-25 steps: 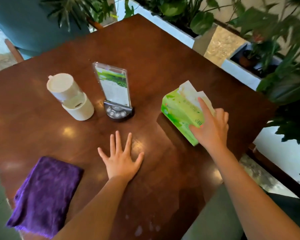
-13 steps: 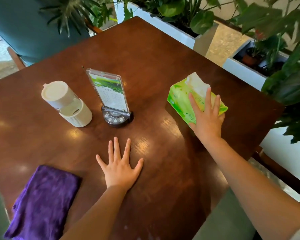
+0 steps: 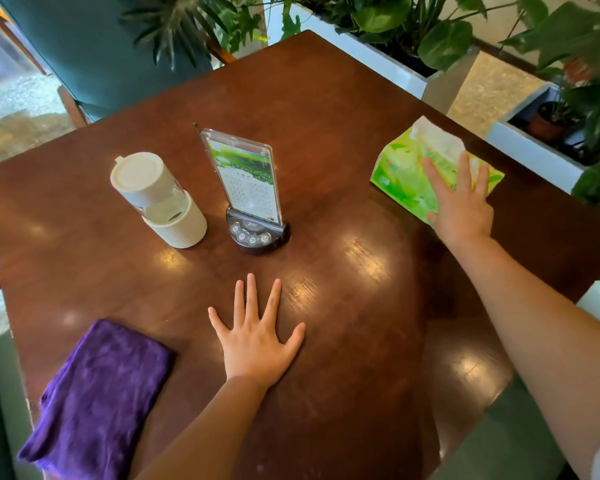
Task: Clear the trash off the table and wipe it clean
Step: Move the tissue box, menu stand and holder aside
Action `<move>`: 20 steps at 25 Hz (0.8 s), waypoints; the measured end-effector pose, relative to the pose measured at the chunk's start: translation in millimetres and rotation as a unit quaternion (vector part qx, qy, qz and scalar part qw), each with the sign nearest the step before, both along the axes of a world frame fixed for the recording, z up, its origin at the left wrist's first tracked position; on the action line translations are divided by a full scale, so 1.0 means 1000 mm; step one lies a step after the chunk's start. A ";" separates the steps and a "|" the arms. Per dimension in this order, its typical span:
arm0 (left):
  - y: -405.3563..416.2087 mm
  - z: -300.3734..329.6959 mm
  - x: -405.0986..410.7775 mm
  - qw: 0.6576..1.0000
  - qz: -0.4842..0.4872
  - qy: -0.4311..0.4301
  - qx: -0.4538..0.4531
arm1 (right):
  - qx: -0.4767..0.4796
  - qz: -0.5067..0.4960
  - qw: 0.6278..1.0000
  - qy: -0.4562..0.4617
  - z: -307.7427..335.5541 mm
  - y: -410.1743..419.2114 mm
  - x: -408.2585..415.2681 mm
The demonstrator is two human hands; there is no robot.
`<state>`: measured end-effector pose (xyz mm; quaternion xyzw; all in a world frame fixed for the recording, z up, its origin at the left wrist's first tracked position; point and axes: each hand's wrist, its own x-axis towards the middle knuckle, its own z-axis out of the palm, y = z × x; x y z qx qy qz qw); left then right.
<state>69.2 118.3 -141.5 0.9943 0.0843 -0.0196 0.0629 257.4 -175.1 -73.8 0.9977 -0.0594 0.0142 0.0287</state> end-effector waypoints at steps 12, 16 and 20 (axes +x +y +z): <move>-0.001 0.003 -0.001 1.000 -0.005 0.022 -0.009 | 0.508 0.141 0.842 -0.114 0.051 0.138 -0.059; 0.000 0.004 -0.001 1.000 -0.004 0.019 -0.016 | 0.493 0.180 0.849 -0.066 0.077 0.183 -0.047; 0.001 0.002 0.000 1.000 -0.006 0.020 -0.016 | 0.415 0.207 0.879 -0.113 0.083 0.205 -0.031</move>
